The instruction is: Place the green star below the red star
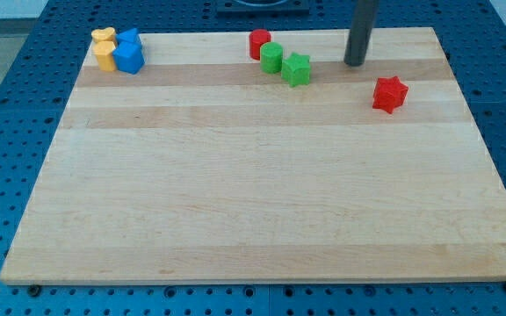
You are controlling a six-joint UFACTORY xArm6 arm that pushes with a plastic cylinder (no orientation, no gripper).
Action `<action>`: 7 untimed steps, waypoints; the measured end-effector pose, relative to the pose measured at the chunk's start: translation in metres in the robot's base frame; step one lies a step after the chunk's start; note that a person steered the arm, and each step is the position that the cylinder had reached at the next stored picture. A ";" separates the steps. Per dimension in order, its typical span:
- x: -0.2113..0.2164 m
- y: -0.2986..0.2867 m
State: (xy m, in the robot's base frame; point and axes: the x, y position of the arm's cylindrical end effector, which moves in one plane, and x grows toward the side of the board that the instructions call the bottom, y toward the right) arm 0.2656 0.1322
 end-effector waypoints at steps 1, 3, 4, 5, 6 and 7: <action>0.008 -0.065; 0.084 -0.130; 0.054 -0.134; 0.045 -0.181; 0.081 -0.219; 0.102 -0.192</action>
State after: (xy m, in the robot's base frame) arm 0.3673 -0.0598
